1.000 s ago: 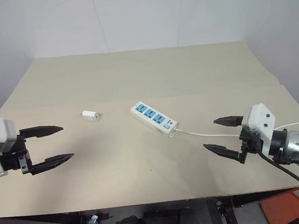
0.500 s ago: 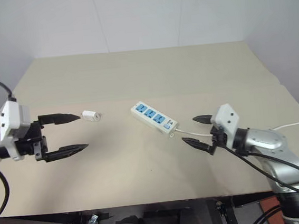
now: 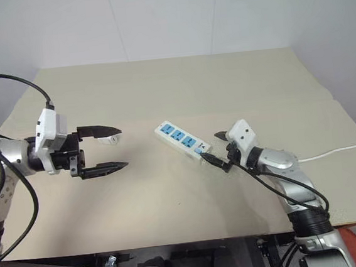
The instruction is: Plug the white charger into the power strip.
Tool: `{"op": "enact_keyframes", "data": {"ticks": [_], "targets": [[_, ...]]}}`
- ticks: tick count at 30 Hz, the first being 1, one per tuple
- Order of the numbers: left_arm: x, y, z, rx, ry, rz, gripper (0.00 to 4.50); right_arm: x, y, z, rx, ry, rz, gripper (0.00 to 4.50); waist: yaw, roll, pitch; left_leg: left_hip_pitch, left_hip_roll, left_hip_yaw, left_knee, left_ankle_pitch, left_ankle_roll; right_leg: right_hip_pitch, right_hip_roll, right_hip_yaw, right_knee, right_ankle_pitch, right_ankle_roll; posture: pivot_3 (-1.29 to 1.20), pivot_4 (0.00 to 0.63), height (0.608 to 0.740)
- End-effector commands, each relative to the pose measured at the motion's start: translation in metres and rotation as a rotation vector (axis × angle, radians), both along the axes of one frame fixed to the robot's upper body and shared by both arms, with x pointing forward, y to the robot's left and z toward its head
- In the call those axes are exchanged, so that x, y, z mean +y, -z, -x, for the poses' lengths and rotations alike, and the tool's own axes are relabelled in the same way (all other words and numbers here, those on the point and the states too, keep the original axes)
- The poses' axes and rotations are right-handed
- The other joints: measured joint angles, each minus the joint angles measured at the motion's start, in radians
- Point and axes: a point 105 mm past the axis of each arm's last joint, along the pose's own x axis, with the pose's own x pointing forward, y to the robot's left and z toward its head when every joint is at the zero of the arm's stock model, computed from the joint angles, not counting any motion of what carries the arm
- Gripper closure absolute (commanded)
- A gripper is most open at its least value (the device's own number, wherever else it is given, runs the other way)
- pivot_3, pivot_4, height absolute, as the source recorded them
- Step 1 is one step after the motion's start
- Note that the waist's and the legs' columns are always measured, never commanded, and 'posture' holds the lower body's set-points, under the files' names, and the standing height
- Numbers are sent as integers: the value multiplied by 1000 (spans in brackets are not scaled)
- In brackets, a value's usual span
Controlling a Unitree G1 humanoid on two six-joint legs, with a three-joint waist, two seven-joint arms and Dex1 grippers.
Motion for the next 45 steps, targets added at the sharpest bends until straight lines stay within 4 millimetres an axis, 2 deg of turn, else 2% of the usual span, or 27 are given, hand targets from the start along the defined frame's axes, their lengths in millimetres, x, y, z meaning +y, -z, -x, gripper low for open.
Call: {"op": "enact_keyframes", "data": {"ticks": [1,6,12,18,22,27,37,43,45], "targets": [[-4,-7,1,-44,22,-1,0,3,-11,-5,-57,6,-31,53,0,0,0,0,0,0,0,0,0,0,0,0,0,0,0,0,150,740],[-4,-5,1,-38,21,9,0,12,-16,-9,-65,-25,-117,53,0,0,0,-2,0,0,0,0,0,-2,0,0,0,0,0,0,150,740],[-1,-4,-5,-29,15,20,0,22,-10,-19,-71,-16,-151,53,-2,0,0,-2,0,0,0,0,0,-3,0,0,1,0,0,0,150,740],[-3,-6,-8,-32,29,23,0,30,-2,-19,-64,-39,-164,53,-2,0,0,-6,-1,0,0,0,0,-6,0,0,1,0,0,0,150,740],[-2,-5,-7,-30,34,25,0,33,8,-19,-45,-39,-159,53,-3,0,0,-13,-1,0,2,1,-1,-16,0,1,12,0,0,0,150,740],[-1,-4,-7,-32,31,19,0,34,24,-22,-5,-29,-148,53,-6,0,0,-13,-1,1,2,1,-1,-15,0,1,11,0,0,0,150,740],[0,-3,-5,-25,26,24,0,44,35,-27,45,-50,-181,53,-19,0,0,-12,-1,1,1,1,-1,-15,0,1,11,0,0,0,150,740],[1,-3,-4,-23,19,22,0,53,58,-31,110,-64,-170,53,-36,0,0,-9,0,1,1,1,-1,-14,0,2,12,0,0,0,150,740],[4,-3,-3,-24,9,18,0,54,63,-32,120,-69,-158,445,-40,0,0,-7,0,1,1,1,-1,-13,0,3,12,0,0,0,150,740]]}}
